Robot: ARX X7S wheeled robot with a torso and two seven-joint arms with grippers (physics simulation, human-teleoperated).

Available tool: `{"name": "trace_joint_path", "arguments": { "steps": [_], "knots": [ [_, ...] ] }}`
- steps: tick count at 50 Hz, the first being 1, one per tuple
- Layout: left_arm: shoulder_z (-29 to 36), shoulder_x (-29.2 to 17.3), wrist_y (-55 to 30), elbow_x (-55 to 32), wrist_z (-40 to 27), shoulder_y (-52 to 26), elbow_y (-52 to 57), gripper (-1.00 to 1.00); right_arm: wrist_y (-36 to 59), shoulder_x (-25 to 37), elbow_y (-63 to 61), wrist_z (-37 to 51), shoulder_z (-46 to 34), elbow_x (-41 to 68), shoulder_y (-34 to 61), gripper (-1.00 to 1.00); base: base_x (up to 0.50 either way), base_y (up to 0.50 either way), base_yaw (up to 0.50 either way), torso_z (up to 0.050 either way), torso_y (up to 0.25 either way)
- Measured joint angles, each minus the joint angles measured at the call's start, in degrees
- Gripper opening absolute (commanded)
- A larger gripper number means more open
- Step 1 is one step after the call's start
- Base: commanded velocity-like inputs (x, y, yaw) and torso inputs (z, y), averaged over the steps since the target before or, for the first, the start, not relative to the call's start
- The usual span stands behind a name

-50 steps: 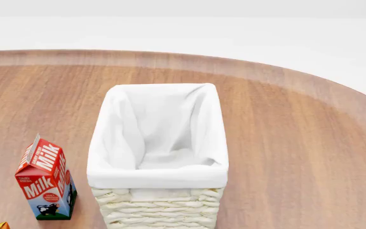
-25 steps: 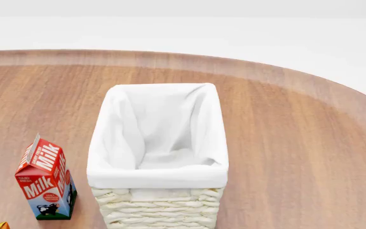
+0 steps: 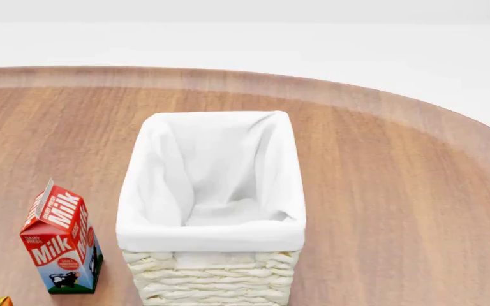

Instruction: Pick up the alphabet soup, and put it in the basket.

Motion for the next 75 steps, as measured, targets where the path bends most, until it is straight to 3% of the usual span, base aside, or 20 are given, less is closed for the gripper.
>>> {"name": "trace_joint_path", "arguments": {
  "steps": [19, 30, 54, 75],
  "knots": [
    [0.10, -0.25, -0.09, -0.12, -0.34, 0.13, 0.46, 1.00, -2.21, 0.30, -6.39, 4.80, 3.26, 7.34, -1.20, -1.00, 0.00, 0.00, 0.00, 0.000, 0.001],
    [0.20, -0.35, -0.19, -0.13, -0.56, 0.14, 0.68, 1.00, 3.23, -2.93, -8.03, 15.99, 7.40, 2.20, 1.34, -1.00, 0.00, 0.00, 0.00, 0.000, 0.000],
    [0.36, -0.67, -0.46, -0.24, -0.97, 0.21, 1.11, 1.00, 30.46, -8.04, -12.31, 39.47, 11.24, -11.62, 15.07, -1.00, 0.00, 0.00, 0.00, 0.000, 0.000],
    [0.58, -0.93, -0.69, -0.45, -1.22, 0.19, 1.25, 1.00, 59.28, -13.63, -5.87, 45.16, 7.10, -13.17, 39.16, -1.00, 0.00, 0.00, 0.00, 0.000, 0.000]
  ]
}}
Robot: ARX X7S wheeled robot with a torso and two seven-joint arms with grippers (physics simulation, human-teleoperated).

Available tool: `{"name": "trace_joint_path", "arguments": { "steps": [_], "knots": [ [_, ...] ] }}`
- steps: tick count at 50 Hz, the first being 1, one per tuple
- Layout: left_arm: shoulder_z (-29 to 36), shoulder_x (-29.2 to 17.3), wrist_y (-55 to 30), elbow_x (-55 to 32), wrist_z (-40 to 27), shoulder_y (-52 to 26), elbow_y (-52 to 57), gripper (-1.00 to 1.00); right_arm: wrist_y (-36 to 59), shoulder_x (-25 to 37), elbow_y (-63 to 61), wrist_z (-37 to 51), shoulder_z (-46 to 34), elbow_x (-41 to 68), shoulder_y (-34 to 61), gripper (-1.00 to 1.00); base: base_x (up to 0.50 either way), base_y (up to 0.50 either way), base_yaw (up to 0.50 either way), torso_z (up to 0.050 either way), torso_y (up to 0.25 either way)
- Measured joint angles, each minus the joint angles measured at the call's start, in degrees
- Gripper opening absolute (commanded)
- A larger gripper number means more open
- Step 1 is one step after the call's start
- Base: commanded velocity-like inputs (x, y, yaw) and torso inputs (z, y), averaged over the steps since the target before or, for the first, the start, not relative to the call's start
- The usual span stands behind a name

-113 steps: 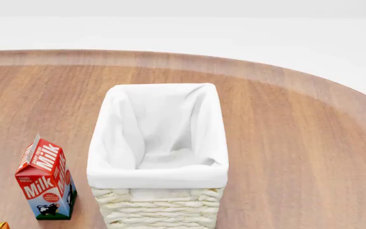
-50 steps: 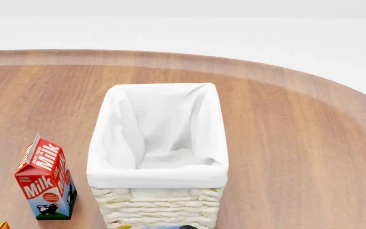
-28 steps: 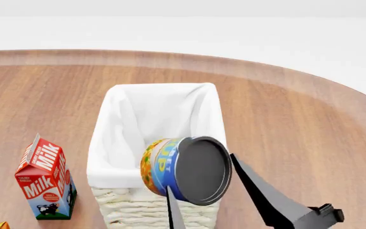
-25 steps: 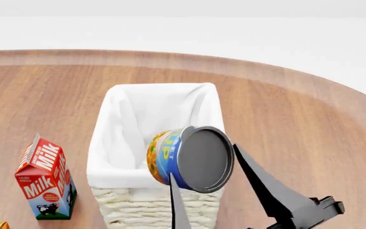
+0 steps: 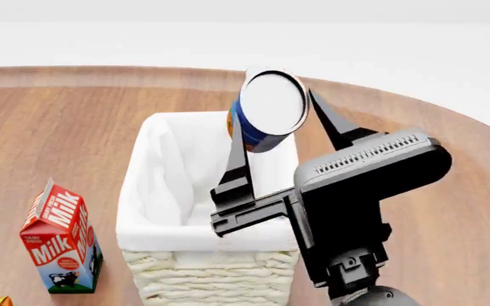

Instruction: Pick up the alphabet soup, and put it in the basket.

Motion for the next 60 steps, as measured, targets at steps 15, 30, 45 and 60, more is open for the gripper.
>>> {"name": "trace_joint_path", "arguments": {
  "steps": [15, 30, 45, 60],
  "knots": [
    [0.01, -0.24, 0.27, -0.31, -0.01, 0.13, -0.02, 1.00, 9.40, -7.06, 18.65, -3.49, -3.16, 1.27, 17.08, -1.00, 0.00, 0.00, 0.00, 0.001, 0.001],
    [0.05, -0.45, 0.46, -0.57, -0.06, 0.03, -0.12, 1.00, 14.19, -12.56, 34.19, -7.52, -6.92, 1.05, 28.81, -1.00, 0.00, 0.00, 0.00, 0.000, 0.001],
    [0.01, -0.65, 0.59, -0.76, -0.25, 0.15, 0.04, 1.00, 17.79, -15.88, 42.92, -10.59, -9.09, 2.23, 34.23, -1.00, 0.00, 0.00, 0.00, 0.000, 0.001],
    [-0.28, -0.74, 0.98, -0.49, -0.68, 0.30, -0.13, 1.00, 21.57, -17.21, 46.27, -11.46, -11.56, 2.40, 36.94, -1.00, 0.00, 0.00, 0.00, 0.000, 0.001]
  ]
}}
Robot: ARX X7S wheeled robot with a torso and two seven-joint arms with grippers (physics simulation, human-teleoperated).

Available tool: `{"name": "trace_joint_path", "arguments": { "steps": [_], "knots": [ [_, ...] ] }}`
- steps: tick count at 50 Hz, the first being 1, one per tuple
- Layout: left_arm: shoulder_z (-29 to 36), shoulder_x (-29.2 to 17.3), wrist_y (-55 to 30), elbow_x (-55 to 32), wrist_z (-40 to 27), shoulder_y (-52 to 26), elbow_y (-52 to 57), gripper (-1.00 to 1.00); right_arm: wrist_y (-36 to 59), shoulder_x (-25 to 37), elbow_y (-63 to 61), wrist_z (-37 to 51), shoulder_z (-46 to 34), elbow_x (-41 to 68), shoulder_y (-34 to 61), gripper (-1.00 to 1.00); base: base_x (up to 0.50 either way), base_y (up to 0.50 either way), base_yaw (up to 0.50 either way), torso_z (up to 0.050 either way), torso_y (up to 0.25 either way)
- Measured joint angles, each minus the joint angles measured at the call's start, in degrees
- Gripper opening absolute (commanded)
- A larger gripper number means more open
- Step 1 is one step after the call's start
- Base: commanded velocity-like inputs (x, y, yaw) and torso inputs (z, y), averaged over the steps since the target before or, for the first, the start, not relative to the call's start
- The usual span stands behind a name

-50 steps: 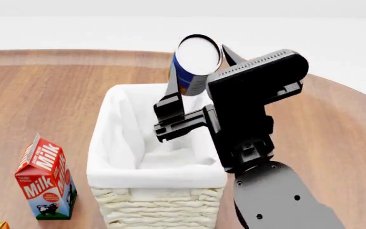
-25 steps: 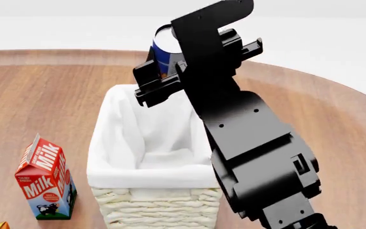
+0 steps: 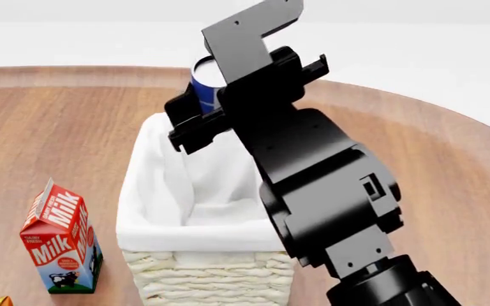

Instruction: Pick up the alphabet soup, and put it in the basket.

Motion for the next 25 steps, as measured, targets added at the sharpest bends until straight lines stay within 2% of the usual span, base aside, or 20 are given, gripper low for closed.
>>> {"name": "trace_joint_path", "arguments": {
  "steps": [25],
  "knots": [
    [0.41, -0.17, -0.27, 0.90, -0.37, -0.60, -0.58, 1.00, 0.84, -2.84, 7.83, -0.68, 0.74, 2.06, 4.32, -1.00, 0.00, 0.00, 0.00, 0.000, 0.001]
  ]
}}
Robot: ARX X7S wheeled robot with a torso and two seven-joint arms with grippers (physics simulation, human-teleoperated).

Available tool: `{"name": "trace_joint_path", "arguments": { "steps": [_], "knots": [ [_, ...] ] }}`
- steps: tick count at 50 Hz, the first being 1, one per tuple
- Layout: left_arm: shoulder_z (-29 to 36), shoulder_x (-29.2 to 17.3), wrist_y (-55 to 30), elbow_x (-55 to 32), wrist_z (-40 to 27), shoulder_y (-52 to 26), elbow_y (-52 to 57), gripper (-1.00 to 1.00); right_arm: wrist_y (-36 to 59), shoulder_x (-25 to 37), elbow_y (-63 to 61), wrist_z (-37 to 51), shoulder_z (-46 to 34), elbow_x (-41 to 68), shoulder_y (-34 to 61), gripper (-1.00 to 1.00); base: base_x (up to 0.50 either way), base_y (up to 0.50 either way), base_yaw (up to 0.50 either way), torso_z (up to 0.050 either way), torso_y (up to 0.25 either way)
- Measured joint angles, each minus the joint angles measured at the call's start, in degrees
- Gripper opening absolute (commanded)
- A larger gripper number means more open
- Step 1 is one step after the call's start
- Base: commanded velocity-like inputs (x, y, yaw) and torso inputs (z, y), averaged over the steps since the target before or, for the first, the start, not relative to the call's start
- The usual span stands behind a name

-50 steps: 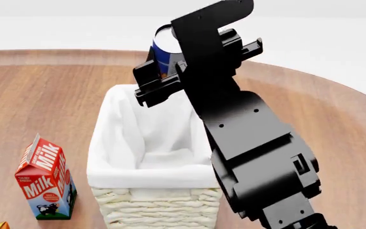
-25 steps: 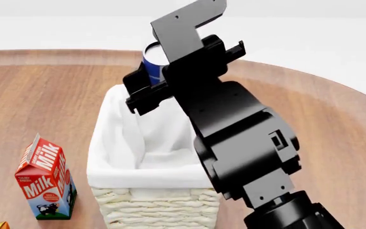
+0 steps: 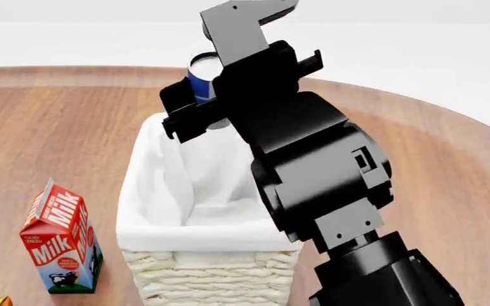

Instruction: Pick up the alphabet soup, and put it in the basket.

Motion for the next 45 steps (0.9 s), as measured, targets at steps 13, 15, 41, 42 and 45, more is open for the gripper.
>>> {"name": "trace_joint_path", "arguments": {
  "steps": [13, 15, 41, 42, 45],
  "knots": [
    [0.22, -0.35, -0.42, 0.07, -0.28, 0.46, 1.13, 1.00, 3.66, -2.68, 7.27, 0.62, -0.16, 1.84, 5.71, -1.00, 0.00, 0.00, 0.00, 0.000, 0.001],
    [0.19, -0.43, -0.45, 0.05, -0.35, 0.60, 1.38, 1.00, 4.36, -2.97, 7.78, 0.93, -0.32, 2.31, 6.44, -1.00, 0.00, 0.00, 0.00, 0.000, 0.000],
    [0.52, -0.84, -0.39, -0.03, -0.46, 0.90, 1.88, 1.00, 6.97, -3.73, 12.84, 4.25, -4.99, 9.56, 11.75, -1.00, 0.00, 0.00, 0.00, 0.000, 0.000],
    [0.54, -0.85, -0.39, -0.03, -0.46, 0.90, 1.89, 1.00, 7.04, -3.73, 12.95, 4.33, -5.19, 9.71, 11.84, -1.00, 0.00, 0.00, 0.00, 0.000, 0.010],
    [0.58, -0.89, -0.40, -0.08, -0.46, 0.90, 1.90, 1.00, 7.22, -3.75, 13.23, 4.57, -5.76, 10.14, 12.08, -1.00, 0.00, 0.00, 0.00, 0.000, 0.000]
  ]
}}
